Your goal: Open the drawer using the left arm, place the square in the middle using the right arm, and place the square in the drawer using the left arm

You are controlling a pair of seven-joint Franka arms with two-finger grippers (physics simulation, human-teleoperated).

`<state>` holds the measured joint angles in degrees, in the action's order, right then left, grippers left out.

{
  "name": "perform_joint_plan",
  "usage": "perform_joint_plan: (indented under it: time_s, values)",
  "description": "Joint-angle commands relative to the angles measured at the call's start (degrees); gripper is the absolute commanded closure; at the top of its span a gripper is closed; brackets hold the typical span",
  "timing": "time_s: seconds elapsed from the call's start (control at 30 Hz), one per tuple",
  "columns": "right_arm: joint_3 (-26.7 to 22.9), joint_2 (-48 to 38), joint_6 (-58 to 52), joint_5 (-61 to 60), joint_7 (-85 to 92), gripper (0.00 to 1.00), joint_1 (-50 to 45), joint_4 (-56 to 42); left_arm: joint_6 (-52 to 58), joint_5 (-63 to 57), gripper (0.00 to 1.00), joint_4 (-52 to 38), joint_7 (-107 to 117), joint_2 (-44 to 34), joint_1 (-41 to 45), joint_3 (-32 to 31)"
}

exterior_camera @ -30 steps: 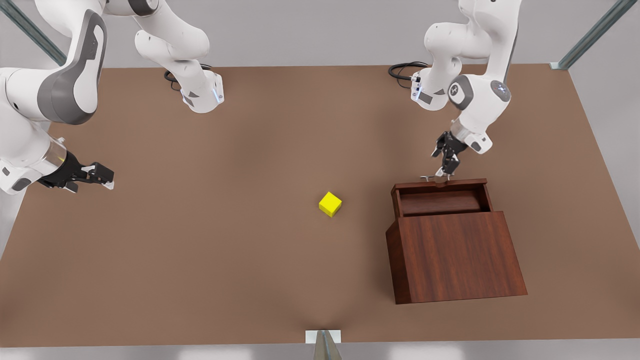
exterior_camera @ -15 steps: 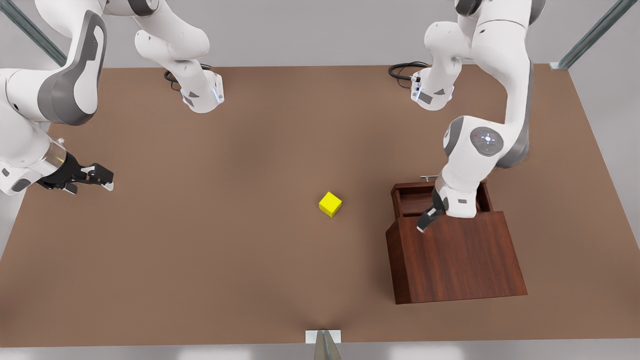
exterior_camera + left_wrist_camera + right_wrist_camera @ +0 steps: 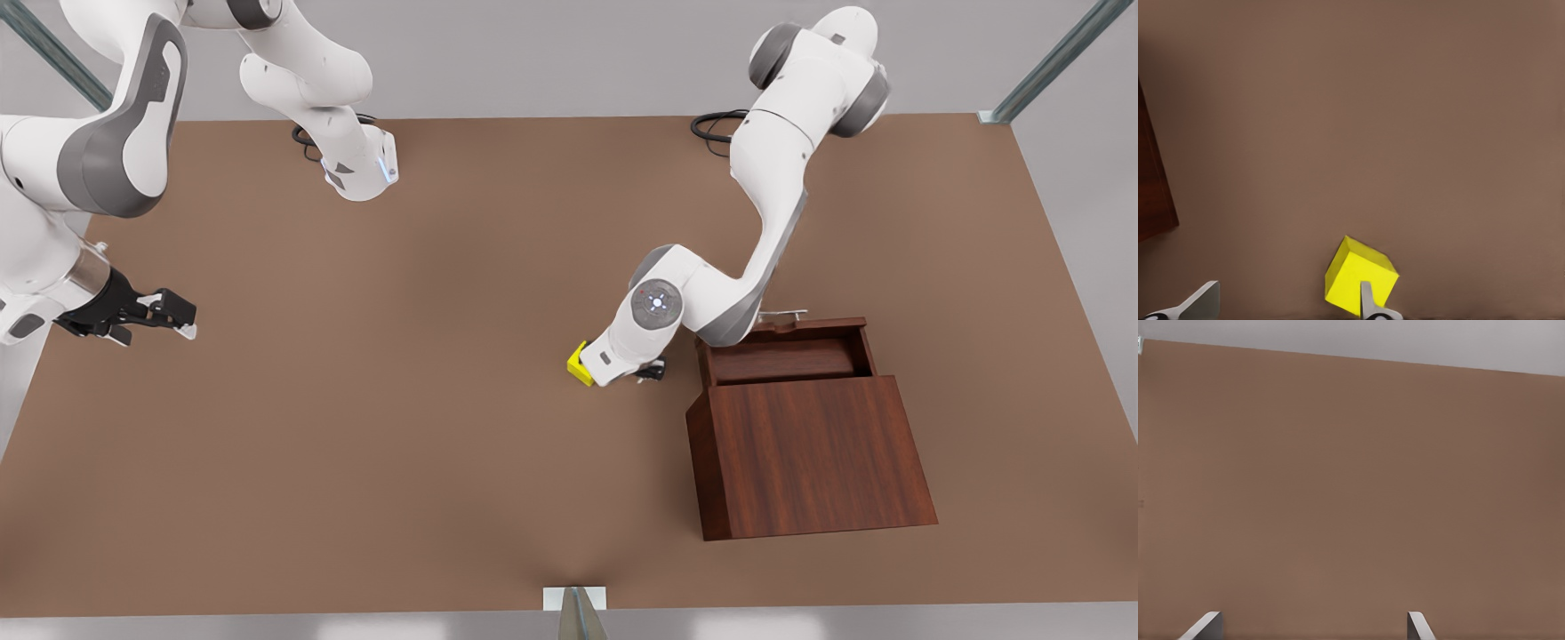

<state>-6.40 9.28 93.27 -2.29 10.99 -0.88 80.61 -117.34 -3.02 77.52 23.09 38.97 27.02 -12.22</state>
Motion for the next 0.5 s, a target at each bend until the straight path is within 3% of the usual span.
perform_joint_plan:
  time_s: [0.0,0.23,0.47]
  values:
    - [0.0,0.4,0.2,-0.5,0.2,0.0,-0.1,-0.1,-2.7,-0.1,0.0,-0.3,-34.1,1.6,1.6,-0.3]
    - [0.0,0.9,1.2,-1.4,0.2,0.0,-0.1,-0.1,-4.4,-8.1,0.0,0.4,-35.8,4.1,3.6,-0.3]
    - [0.0,1.1,1.3,-1.4,0.2,0.0,-0.1,-0.1,-7.8,-7.8,0.0,0.9,-34.3,7.0,6.2,-0.4]
